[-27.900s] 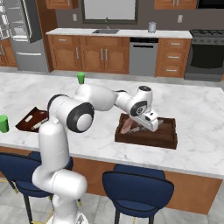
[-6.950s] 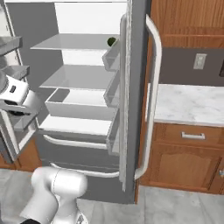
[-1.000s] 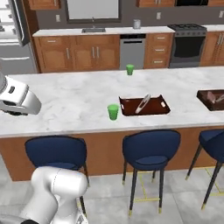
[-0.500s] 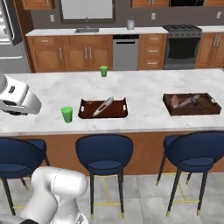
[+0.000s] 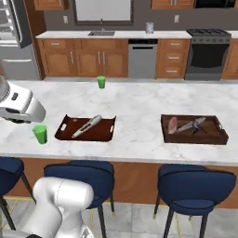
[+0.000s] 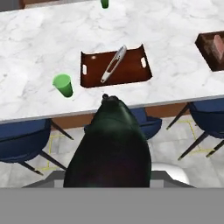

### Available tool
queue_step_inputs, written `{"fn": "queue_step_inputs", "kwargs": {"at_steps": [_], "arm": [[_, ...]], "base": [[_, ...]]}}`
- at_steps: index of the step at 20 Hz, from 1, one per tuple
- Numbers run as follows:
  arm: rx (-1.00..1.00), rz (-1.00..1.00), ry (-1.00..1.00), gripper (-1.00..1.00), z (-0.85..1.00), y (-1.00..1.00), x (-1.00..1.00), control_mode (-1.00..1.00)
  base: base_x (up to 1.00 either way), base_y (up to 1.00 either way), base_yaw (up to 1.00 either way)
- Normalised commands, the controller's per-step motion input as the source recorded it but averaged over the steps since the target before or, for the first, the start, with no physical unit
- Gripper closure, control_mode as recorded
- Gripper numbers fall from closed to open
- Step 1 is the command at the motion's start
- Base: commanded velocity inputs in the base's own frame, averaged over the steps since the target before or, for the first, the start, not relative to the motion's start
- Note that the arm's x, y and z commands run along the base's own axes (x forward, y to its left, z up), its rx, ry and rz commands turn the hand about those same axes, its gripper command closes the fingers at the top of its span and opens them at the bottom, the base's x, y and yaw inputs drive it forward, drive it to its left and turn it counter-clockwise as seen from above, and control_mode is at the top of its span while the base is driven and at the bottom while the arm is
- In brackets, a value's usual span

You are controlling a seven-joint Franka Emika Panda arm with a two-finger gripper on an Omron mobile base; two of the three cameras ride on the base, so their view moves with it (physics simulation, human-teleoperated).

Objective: Gather the lime and eggplant from the fridge and place them on a tray on the dining counter. Then gather the steak and fish from the fridge and place them on the other tray.

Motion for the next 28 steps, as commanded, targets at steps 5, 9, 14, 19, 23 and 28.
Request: {"fn": "queue_step_inputs", "kwargs": {"at_steps": [5, 9, 14, 19, 23, 28], "arm": [[0.0, 0.0, 0.0, 1.0, 0.0, 0.0, 0.0, 1.0], [0.0, 0.0, 0.0, 1.0, 0.0, 0.0, 0.0, 1.0], [0.03, 0.15, 0.15, 1.0, -0.24, -0.01, 0.8, -1.0], [0.0, 0.16, 0.23, 1.0, -0.66, 0.0, 1.0, -1.0], [0.0, 0.16, 0.2, 1.0, -0.77, 0.02, 1.0, -1.0], [0.0, 0.1, 0.07, 1.0, -0.6, 0.11, 0.97, -1.0]], "base": [[1.0, -0.07, 0.25], [1.0, -0.01, 0.21], [0.2, 0.0, 0.04], [0.0, 0.0, 0.0], [0.0, 0.0, 0.0], [0.0, 0.0, 0.0]]}}
